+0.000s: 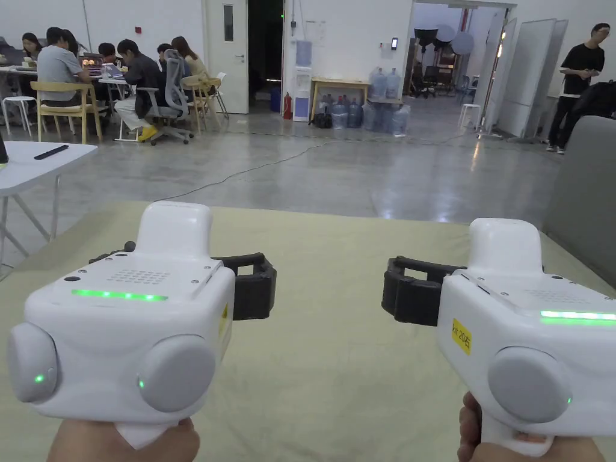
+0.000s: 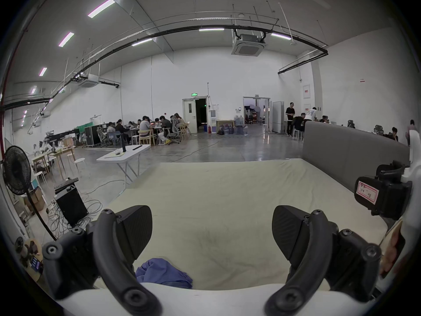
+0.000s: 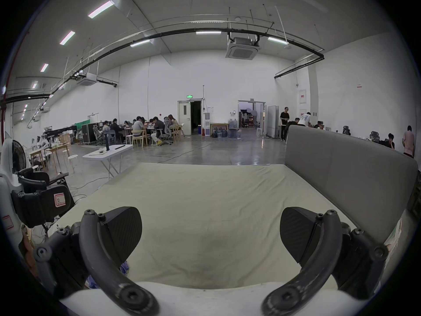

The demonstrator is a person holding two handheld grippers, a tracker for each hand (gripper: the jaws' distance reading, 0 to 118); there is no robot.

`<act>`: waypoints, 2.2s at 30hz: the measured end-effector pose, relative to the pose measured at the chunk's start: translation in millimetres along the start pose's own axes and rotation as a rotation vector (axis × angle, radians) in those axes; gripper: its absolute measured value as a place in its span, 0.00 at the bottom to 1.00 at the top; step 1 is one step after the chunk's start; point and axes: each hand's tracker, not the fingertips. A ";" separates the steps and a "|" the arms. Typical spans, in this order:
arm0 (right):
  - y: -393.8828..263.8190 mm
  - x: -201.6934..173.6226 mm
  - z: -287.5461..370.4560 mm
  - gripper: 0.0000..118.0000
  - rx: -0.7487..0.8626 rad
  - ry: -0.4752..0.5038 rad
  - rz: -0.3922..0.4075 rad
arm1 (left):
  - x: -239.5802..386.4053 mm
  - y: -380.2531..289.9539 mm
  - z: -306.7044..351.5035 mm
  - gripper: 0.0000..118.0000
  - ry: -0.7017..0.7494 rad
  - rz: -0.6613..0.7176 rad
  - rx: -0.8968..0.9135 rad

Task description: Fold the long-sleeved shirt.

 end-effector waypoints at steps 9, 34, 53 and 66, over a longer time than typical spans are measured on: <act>0.0 -0.3 1.1 1.00 0.002 0.004 -0.004 | -6.2 -1.6 -2.4 0.92 -0.024 0.042 -0.010; -1.9 5.5 0.4 0.97 -0.005 0.006 -0.022 | 1.9 -0.3 10.0 0.91 -0.057 0.031 0.012; -6.4 4.6 -3.9 0.54 -0.006 0.025 -0.006 | 4.2 -8.4 6.7 0.78 -0.102 -0.016 0.085; -10.1 -14.0 -4.2 0.00 -0.032 0.124 -0.052 | -43.1 -18.1 8.2 0.00 -0.067 0.063 0.078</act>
